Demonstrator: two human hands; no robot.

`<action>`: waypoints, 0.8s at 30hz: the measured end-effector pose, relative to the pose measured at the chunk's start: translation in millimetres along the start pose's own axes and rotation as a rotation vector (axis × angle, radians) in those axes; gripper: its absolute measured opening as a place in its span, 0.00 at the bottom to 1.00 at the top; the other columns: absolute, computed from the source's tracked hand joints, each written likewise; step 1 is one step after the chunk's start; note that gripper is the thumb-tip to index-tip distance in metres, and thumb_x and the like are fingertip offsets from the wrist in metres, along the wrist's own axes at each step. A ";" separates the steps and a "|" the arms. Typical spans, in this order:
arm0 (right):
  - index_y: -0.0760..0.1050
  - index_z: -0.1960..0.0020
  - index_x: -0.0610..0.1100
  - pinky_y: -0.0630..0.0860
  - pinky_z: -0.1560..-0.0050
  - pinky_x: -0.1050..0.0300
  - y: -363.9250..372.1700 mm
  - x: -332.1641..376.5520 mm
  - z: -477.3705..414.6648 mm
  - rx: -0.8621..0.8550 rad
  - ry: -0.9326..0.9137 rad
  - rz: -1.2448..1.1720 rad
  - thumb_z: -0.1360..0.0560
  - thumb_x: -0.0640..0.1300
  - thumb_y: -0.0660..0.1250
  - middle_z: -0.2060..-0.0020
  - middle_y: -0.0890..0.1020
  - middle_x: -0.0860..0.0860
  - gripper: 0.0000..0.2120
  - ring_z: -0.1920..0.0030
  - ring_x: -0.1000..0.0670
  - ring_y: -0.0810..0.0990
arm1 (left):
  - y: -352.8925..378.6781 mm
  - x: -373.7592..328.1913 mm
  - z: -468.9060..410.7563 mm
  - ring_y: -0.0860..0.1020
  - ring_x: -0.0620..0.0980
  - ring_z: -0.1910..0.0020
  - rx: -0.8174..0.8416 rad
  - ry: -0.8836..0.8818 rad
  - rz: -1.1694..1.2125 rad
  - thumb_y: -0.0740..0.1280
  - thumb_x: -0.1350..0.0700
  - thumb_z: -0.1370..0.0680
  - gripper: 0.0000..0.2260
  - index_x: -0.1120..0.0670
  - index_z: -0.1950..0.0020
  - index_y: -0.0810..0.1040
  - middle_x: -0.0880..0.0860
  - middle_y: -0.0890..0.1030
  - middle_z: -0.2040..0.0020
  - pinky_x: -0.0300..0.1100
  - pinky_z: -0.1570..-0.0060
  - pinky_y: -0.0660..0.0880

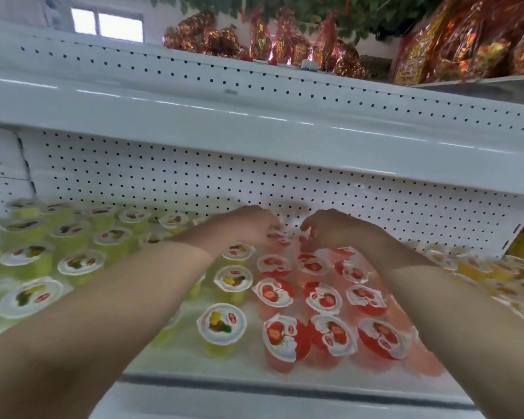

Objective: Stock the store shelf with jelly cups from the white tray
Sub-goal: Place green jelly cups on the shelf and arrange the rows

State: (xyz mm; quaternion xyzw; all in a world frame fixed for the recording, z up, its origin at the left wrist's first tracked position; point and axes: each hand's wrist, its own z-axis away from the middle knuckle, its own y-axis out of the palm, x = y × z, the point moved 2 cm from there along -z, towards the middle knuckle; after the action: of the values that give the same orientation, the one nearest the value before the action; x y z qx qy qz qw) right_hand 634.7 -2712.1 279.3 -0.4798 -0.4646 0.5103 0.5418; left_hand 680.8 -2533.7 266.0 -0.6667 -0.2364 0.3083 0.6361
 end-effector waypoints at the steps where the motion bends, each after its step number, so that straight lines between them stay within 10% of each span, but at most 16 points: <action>1: 0.71 0.29 0.50 0.75 0.43 0.51 1.1 -0.2 -3.5 -0.004 -0.015 0.024 0.30 0.59 0.75 0.38 0.78 0.50 0.33 0.42 0.48 0.78 | 1.0 -2.0 -2.3 0.79 0.51 0.46 0.011 0.001 0.019 0.69 0.39 0.25 0.21 0.50 0.38 0.77 0.49 0.81 0.44 0.44 0.48 0.75; 19: 0.72 0.34 0.44 0.72 0.40 0.49 6.1 10.4 -7.6 -0.089 -0.048 -0.067 0.28 0.56 0.73 0.42 0.78 0.52 0.28 0.43 0.46 0.77 | 6.8 18.2 -18.5 0.80 0.47 0.52 -0.012 -0.041 0.067 0.73 0.40 0.30 0.14 0.44 0.48 0.81 0.44 0.83 0.54 0.47 0.48 0.77; 24: 0.69 0.29 0.48 0.70 0.36 0.46 6.4 7.9 2.5 -0.110 0.008 -0.101 0.27 0.60 0.72 0.38 0.77 0.49 0.31 0.36 0.45 0.74 | 2.0 14.9 -7.0 0.72 0.53 0.34 -0.080 -0.016 0.009 0.69 0.40 0.25 0.28 0.49 0.28 0.70 0.51 0.74 0.31 0.46 0.35 0.69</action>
State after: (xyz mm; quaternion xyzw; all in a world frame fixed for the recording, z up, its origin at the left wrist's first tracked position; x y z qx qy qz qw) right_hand 631.9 -2703.9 273.3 -0.4868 -0.5136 0.4540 0.5414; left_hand 696.0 -2528.2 262.5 -0.6900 -0.2507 0.3069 0.6057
